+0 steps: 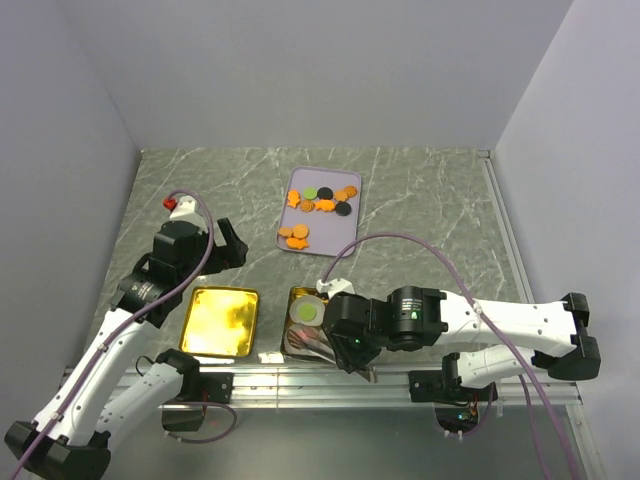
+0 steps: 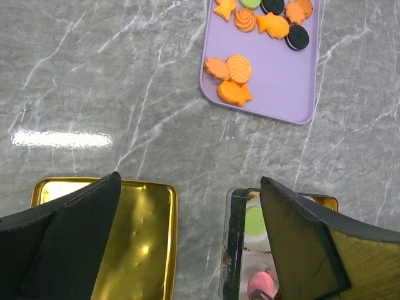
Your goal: Pack the cookies
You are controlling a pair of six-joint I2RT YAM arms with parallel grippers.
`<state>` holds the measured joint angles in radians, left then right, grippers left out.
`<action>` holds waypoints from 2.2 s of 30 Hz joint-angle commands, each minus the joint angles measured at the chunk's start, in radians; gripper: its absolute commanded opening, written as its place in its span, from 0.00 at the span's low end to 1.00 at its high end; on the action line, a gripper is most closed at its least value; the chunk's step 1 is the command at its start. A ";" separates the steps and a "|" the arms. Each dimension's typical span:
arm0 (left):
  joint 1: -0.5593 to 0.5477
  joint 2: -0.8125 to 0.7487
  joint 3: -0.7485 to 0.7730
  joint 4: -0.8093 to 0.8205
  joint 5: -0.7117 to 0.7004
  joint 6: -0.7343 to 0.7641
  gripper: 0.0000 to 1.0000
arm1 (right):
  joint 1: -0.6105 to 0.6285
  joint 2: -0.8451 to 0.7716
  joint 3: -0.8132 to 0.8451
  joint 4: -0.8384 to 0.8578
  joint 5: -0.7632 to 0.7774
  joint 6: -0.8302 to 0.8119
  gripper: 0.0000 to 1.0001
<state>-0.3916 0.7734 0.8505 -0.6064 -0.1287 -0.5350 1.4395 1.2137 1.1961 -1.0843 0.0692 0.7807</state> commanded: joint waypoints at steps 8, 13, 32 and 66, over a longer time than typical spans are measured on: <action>-0.006 0.004 -0.002 0.023 -0.008 0.012 1.00 | 0.006 0.035 0.014 0.043 0.075 0.025 0.45; -0.006 0.000 -0.002 0.020 -0.014 0.010 0.99 | 0.006 0.038 0.017 0.029 0.092 0.022 0.50; -0.007 -0.043 -0.002 0.019 -0.051 -0.002 0.99 | -0.054 0.102 0.310 -0.039 0.173 -0.081 0.52; -0.006 -0.037 -0.001 0.014 -0.068 -0.006 0.99 | -0.859 0.630 0.845 -0.081 -0.039 -0.435 0.50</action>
<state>-0.3943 0.7315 0.8505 -0.6102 -0.2001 -0.5400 0.6266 1.8126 1.9625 -1.1404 0.0418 0.3756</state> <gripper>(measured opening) 0.995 0.512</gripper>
